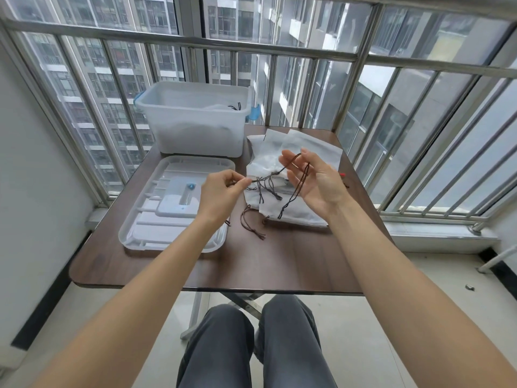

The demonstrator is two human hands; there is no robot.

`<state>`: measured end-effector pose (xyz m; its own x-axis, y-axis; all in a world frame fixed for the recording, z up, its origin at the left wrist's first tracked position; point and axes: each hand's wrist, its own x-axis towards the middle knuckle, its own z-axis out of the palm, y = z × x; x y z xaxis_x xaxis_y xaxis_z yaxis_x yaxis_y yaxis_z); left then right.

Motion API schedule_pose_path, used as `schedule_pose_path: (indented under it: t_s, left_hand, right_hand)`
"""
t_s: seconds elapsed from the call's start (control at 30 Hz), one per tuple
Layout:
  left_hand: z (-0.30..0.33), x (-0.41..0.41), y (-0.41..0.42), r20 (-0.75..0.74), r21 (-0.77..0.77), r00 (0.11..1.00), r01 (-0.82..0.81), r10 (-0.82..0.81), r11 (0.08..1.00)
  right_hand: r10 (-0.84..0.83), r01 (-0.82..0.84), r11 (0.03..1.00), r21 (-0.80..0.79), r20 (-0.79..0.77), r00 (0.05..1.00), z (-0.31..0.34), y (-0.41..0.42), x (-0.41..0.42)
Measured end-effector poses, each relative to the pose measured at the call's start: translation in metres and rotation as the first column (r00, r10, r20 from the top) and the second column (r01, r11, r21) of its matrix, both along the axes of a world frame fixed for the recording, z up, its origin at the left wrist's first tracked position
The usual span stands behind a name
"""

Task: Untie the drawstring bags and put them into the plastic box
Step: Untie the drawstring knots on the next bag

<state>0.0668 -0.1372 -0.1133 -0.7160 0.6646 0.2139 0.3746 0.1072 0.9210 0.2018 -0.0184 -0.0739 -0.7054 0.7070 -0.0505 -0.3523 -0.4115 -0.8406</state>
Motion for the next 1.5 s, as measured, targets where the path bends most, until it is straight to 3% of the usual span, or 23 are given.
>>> schedule_pose_path:
  t_s: [0.07, 0.17, 0.3, 0.5, 0.7, 1.03, 1.13, 1.3, 1.5]
  left_hand:
    - [0.005, 0.003, 0.0, -0.03, -0.019, 0.999, 0.036, -0.037, 0.999]
    - [0.021, 0.008, -0.003, -0.189, -0.09, 0.973, 0.115, -0.13, 0.989]
    - [0.043, 0.014, -0.007, -0.457, -0.282, 0.849, 0.144, -0.264, 0.949]
    - [0.067, 0.02, -0.008, -0.601, -0.491, 0.695, 0.069, -0.395, 0.869]
    - [0.086, 0.015, -0.005, -0.683, -0.5, 0.602, 0.027, -0.413, 0.866]
    - [0.087, 0.018, -0.002, -0.725, -0.469, 0.578, -0.016, -0.374, 0.883]
    - [0.086, 0.018, -0.002, -0.721, -0.477, 0.578, -0.014, -0.382, 0.879]
    - [0.088, 0.016, -0.002, -0.713, -0.484, 0.586, -0.013, -0.385, 0.875]
    - [0.089, 0.009, -0.002, -0.693, -0.502, 0.6, -0.005, -0.399, 0.865]
  right_hand:
    - [-0.007, -0.008, 0.987, 0.161, 0.089, 0.996, 0.004, -0.006, -0.005]
    - [-0.105, -0.044, 0.883, 0.468, 0.287, 0.952, 0.003, -0.013, -0.009]
    - [-0.168, -0.137, 0.785, 0.605, 0.421, 0.891, -0.004, -0.013, -0.014]
    - [-0.067, -0.278, 0.741, 0.611, 0.478, 0.876, -0.009, -0.009, -0.014]
    - [-0.163, -0.152, 0.75, 0.643, 0.403, 0.9, -0.011, -0.004, -0.013]
    - [-0.222, -0.015, 0.813, 0.582, 0.334, 0.916, -0.025, -0.005, -0.017]
    - [-0.205, -0.044, 0.812, 0.582, 0.354, 0.913, -0.028, -0.004, -0.016]
    - [-0.182, -0.195, 0.716, 0.67, 0.45, 0.874, -0.023, -0.003, -0.014]
    - [-0.08, -0.263, 0.725, 0.636, 0.458, 0.885, -0.023, 0.001, -0.013]
